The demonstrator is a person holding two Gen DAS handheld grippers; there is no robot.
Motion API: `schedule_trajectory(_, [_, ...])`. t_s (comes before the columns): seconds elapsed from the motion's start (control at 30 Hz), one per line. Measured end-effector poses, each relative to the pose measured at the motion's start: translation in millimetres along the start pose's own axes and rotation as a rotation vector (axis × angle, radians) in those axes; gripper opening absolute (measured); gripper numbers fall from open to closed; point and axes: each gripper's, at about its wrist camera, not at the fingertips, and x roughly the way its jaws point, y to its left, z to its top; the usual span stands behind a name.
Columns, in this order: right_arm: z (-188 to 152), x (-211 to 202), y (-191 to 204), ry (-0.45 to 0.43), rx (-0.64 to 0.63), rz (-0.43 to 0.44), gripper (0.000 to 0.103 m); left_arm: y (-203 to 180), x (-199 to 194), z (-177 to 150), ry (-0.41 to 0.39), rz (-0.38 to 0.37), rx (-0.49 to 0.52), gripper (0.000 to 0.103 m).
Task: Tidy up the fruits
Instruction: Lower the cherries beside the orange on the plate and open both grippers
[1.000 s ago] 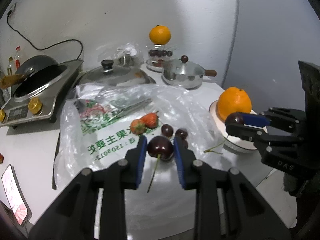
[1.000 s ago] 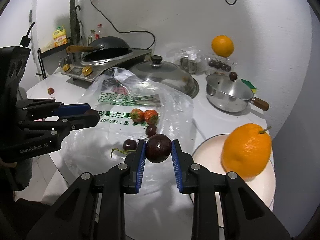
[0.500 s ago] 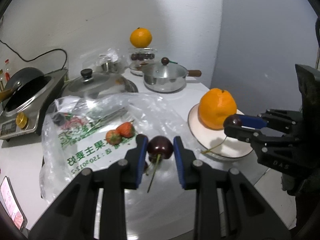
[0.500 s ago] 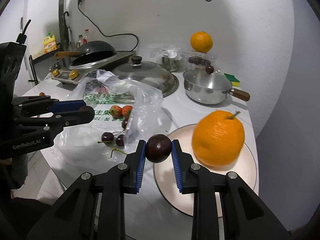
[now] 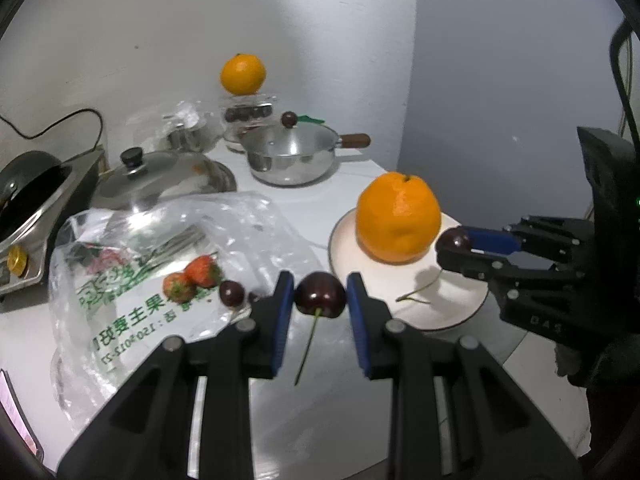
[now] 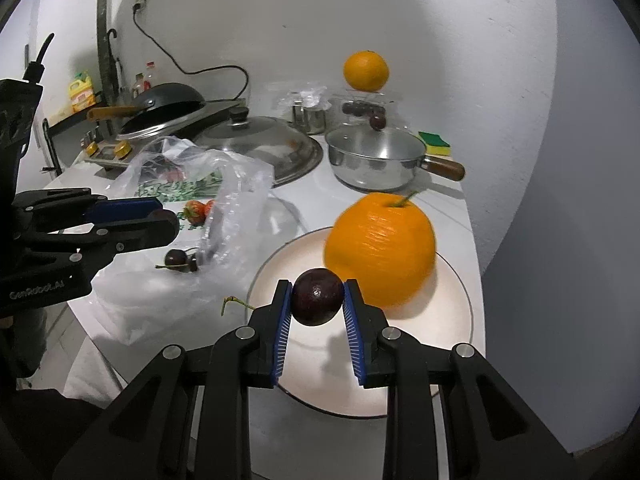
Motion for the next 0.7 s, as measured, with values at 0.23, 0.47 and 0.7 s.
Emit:
schedule_trajectory(0.23, [-6.0,4.7,-16.4,0.008,0.020,-0.010,0.028,-21.8,21.9,6.5,0.033,-0.035,0.025,0.028])
schedule_trajectory(0.47, [-13.3,11.0,-40.3,0.027,0.050,-0.022,0.028,-41.4,46.8,12.6,0.067,-0.067,0.039,0.028])
schedule_trajectory(0.7, [-21.7,20.6,-60.9,0.049,0.065,-0.033,0.028,-54.9,70.3,12.3,0.107,-0.088,0.048,0.028])
